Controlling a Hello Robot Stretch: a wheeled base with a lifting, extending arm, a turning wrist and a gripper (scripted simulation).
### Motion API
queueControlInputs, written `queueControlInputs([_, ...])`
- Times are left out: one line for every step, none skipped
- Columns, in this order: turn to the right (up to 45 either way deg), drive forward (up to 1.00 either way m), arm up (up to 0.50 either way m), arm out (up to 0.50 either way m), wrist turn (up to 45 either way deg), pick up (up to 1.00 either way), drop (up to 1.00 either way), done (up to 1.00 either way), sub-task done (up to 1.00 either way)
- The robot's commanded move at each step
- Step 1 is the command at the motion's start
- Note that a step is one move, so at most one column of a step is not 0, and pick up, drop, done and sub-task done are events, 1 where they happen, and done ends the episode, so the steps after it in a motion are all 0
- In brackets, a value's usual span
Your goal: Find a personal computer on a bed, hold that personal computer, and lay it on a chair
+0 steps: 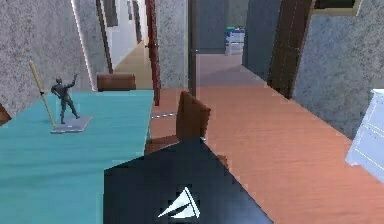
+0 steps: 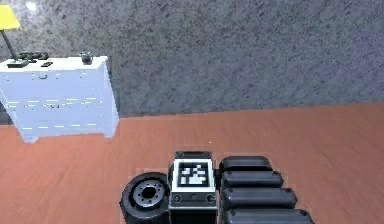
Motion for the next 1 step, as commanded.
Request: queueControlInputs([-3.0,0.0,0.0,0.0,0.0,0.0,0.0,0.0,0.0])
